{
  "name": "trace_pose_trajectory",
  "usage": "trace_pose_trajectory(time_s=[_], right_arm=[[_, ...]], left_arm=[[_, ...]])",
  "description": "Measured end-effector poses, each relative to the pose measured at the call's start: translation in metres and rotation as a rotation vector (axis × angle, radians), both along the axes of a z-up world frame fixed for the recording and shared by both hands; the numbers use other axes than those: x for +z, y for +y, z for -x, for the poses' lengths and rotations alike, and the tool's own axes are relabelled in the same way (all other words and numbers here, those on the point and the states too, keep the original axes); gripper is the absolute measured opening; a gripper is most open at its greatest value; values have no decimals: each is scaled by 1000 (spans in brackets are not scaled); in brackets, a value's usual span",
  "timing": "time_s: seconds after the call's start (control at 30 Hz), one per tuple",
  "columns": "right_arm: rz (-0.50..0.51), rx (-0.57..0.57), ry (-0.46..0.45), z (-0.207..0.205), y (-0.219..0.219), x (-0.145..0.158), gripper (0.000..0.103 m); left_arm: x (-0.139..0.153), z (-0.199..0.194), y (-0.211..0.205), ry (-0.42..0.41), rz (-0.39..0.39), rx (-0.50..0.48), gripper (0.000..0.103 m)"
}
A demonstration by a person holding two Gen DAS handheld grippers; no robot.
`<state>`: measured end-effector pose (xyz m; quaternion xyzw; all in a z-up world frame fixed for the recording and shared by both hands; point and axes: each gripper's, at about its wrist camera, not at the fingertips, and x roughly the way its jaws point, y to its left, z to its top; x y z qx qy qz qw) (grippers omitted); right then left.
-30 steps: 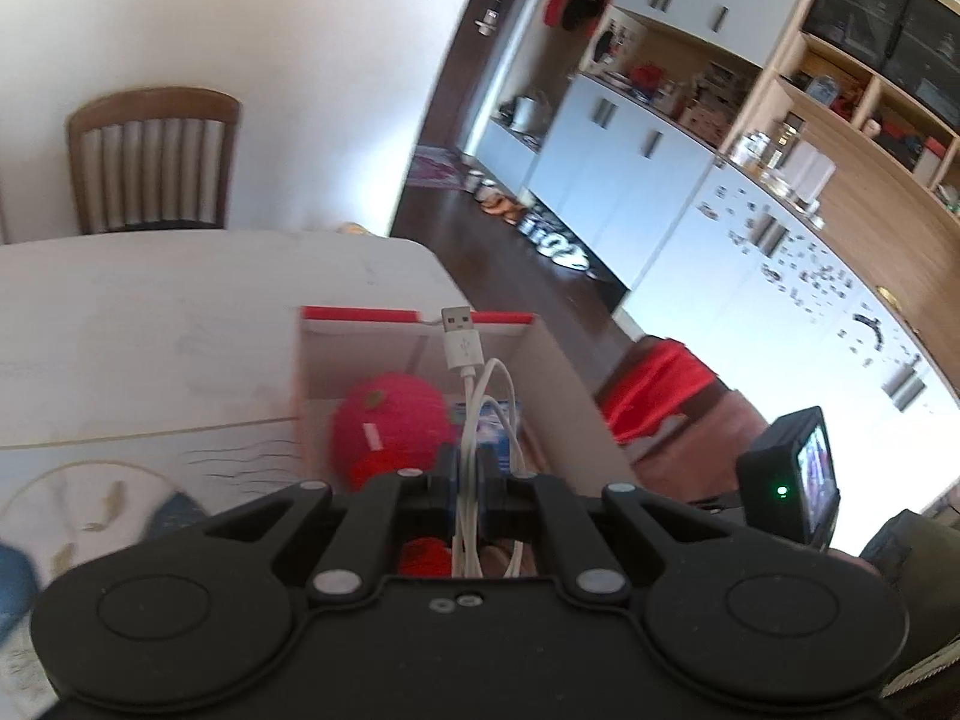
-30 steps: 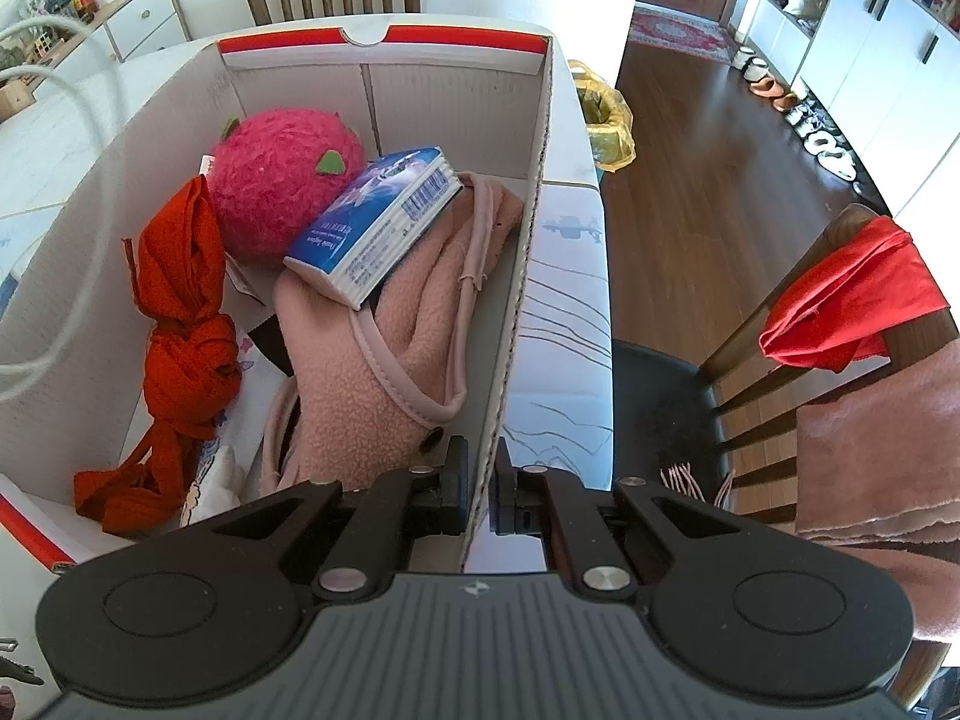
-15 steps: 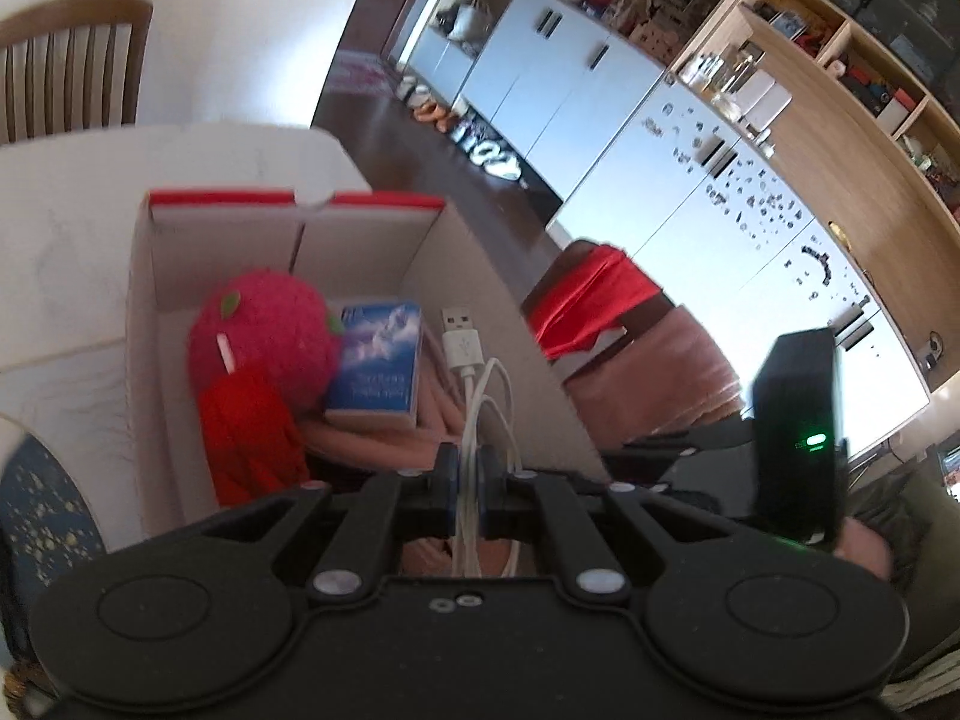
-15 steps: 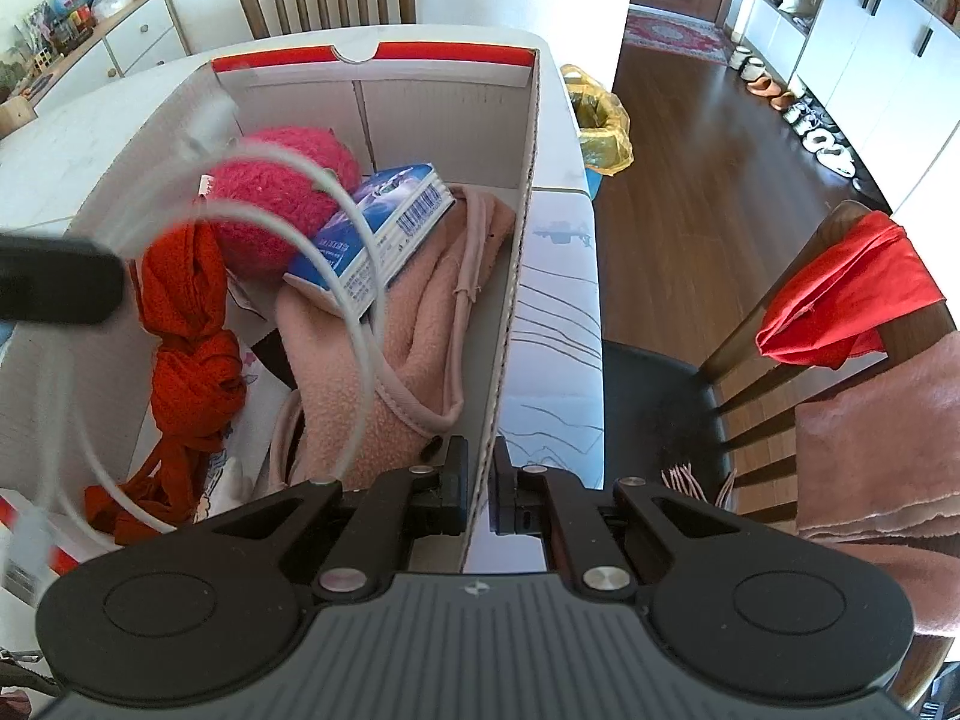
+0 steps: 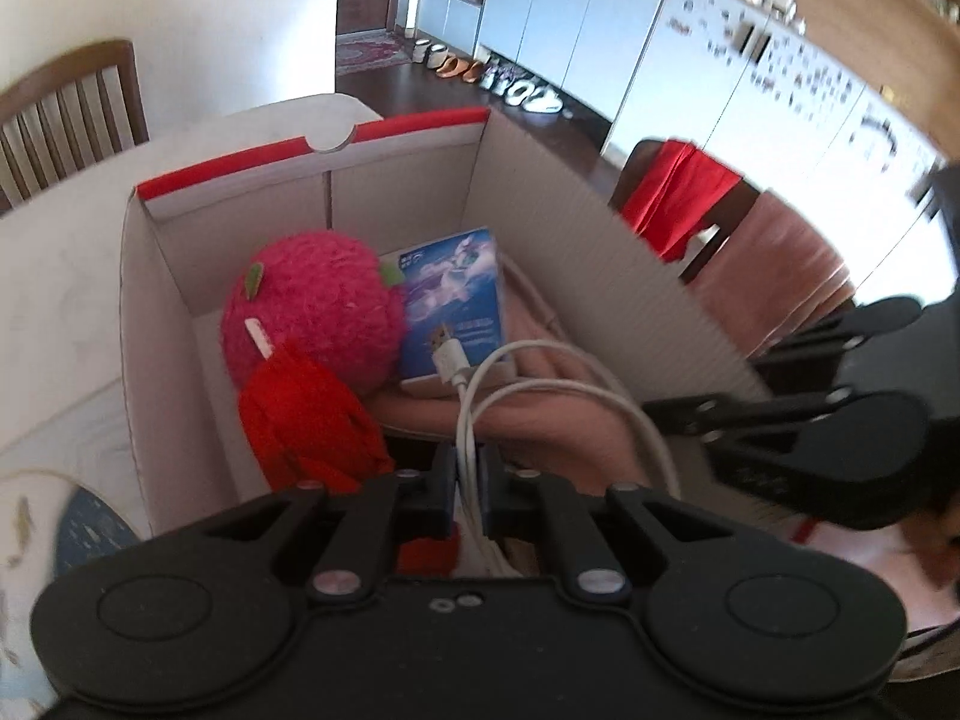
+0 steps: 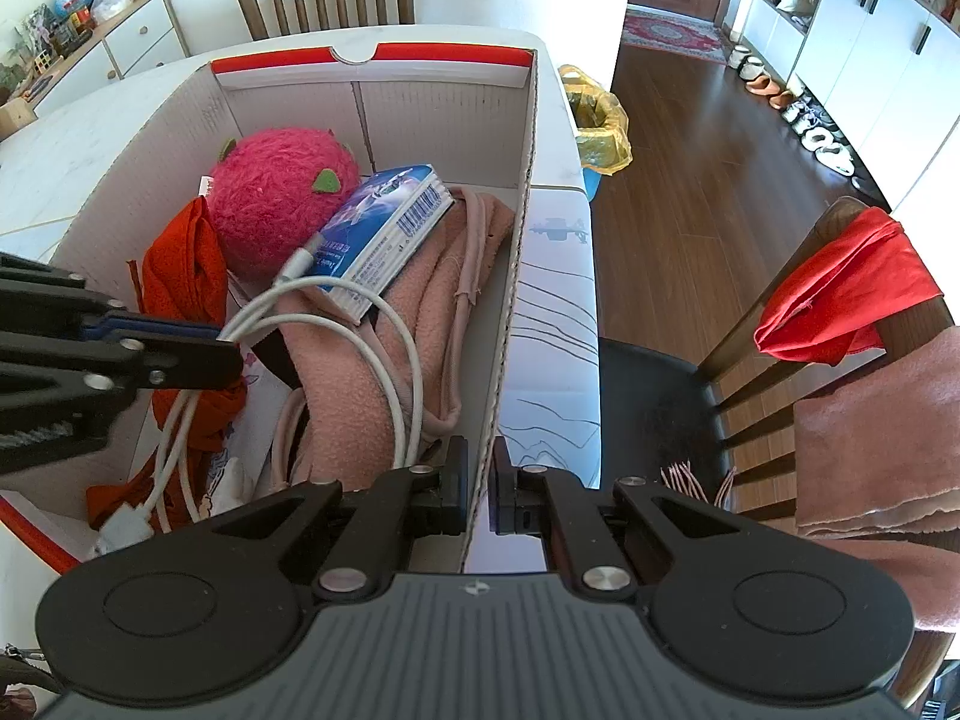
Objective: Organize objects
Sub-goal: 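Carry the white cable into the box and lower it onto the pink cloth, then move the left gripper back to the black cable on the mat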
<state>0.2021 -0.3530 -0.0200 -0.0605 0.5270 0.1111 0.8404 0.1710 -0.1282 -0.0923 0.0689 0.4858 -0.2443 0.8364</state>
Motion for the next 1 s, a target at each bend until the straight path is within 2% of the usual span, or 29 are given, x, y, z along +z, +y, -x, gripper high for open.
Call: trace_pose_trajectory(time_s=[0.17,0.33,0.47,0.73,1.0], right_arm=[[0,0,0,0,0,0,6],[-1,-1,0,-1,-1,-1,6],[-2,-2,0,0,-1,-1,6],[-2,-2,0,0,-1,-1,6],[-1,-2,0,0,-1,0,6]], left_arm=[[-11,-4,-3,-1,-65,-6,11],[-15,-5,-1,20,-60,-9,20],[-15,-3,1,19,-45,0,36],[-2,6,8,19,-1,17,45],[31,25,26,-24,70,54,45]])
